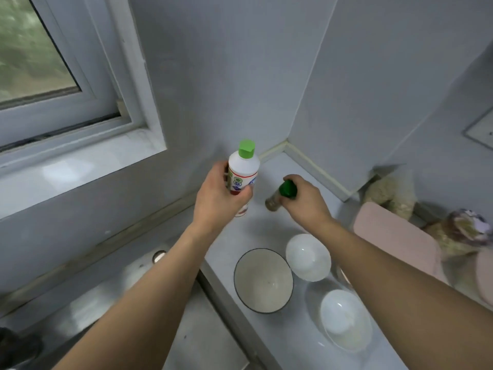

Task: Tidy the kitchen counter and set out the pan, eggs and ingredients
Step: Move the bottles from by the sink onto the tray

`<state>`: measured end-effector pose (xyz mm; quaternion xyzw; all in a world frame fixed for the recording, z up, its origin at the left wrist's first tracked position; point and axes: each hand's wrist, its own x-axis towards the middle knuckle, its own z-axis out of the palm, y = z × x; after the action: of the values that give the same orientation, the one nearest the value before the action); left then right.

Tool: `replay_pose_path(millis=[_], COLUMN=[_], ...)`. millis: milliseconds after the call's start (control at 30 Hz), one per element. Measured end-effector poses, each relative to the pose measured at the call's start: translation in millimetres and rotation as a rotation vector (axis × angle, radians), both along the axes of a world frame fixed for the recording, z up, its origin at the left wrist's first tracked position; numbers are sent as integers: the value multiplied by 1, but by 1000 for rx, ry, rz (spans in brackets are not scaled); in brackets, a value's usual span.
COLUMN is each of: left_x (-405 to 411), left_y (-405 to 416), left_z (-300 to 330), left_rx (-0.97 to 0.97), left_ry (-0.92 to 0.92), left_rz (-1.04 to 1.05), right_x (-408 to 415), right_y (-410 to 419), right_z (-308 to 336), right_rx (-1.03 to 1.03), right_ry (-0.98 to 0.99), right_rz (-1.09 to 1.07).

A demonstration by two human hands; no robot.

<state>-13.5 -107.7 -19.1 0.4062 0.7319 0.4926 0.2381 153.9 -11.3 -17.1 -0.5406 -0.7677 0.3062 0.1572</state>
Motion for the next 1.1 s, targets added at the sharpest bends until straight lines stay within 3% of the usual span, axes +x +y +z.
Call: replay_pose_path(millis=[600, 867, 1100], left_x=[300, 449, 581], left_y=[20, -45, -148], left_z=[104, 121, 128], left_rx=[227, 278, 300], left_ry=[45, 69, 84], left_rz=[-501, -710, -881], right_x=[322, 468, 588], right_y=[-95, -209, -349], right_z=[112, 117, 123], right_rx=[214, 236, 291], right_ry=[36, 75, 85], right_rz=[-458, -687, -859])
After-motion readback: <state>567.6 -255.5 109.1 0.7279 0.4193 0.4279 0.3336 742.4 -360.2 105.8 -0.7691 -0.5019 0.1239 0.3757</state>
